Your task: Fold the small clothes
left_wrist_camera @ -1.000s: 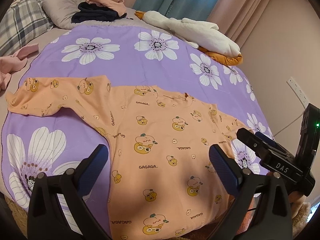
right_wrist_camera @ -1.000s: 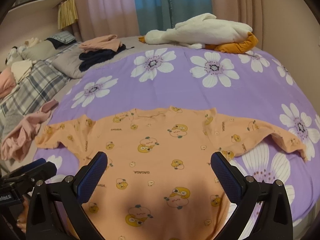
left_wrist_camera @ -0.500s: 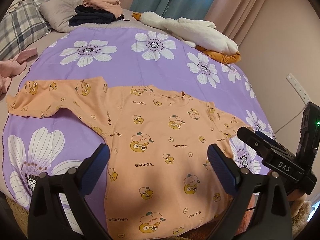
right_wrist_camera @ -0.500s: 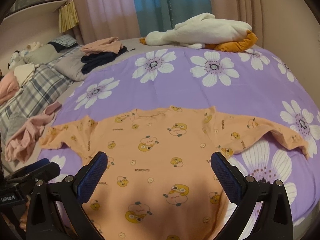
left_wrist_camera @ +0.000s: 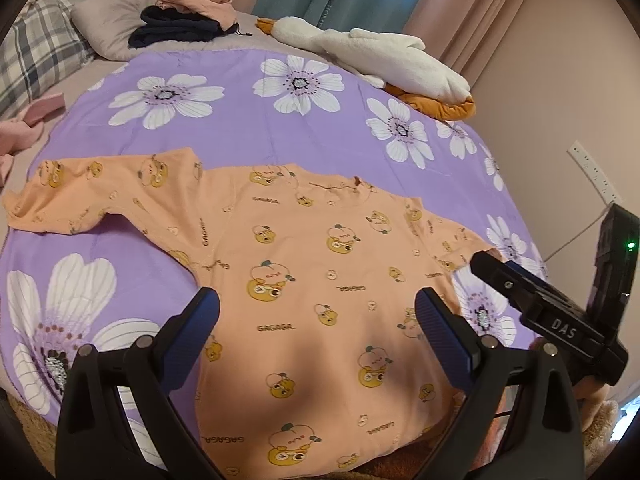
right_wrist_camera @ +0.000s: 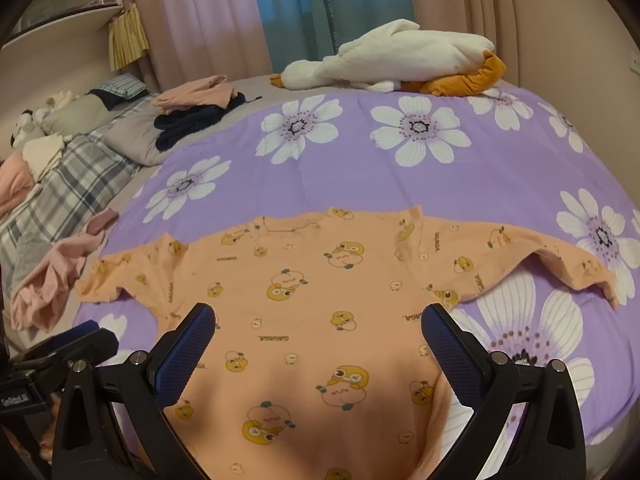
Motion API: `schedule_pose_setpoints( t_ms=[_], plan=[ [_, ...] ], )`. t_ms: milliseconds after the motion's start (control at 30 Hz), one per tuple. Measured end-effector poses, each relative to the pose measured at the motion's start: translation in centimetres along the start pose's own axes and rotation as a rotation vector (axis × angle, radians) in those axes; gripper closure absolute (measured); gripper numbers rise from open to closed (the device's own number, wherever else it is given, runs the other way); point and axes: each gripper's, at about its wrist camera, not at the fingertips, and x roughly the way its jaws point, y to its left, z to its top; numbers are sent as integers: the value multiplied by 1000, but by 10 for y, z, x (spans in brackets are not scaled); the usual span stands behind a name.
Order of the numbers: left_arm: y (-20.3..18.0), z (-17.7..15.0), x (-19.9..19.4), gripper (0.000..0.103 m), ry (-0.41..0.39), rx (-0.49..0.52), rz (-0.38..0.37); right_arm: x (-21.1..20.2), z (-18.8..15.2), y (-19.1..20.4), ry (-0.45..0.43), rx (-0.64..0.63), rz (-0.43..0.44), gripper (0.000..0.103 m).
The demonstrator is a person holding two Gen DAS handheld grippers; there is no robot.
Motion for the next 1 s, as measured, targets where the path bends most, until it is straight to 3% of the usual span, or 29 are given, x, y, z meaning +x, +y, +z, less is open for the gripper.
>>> schedule_pose_setpoints(
  t_ms=[1000],
  plan=[
    [10, 4, 9, 5, 21, -16, 52, 8, 4, -3, 14, 7, -13, 2]
  ],
)
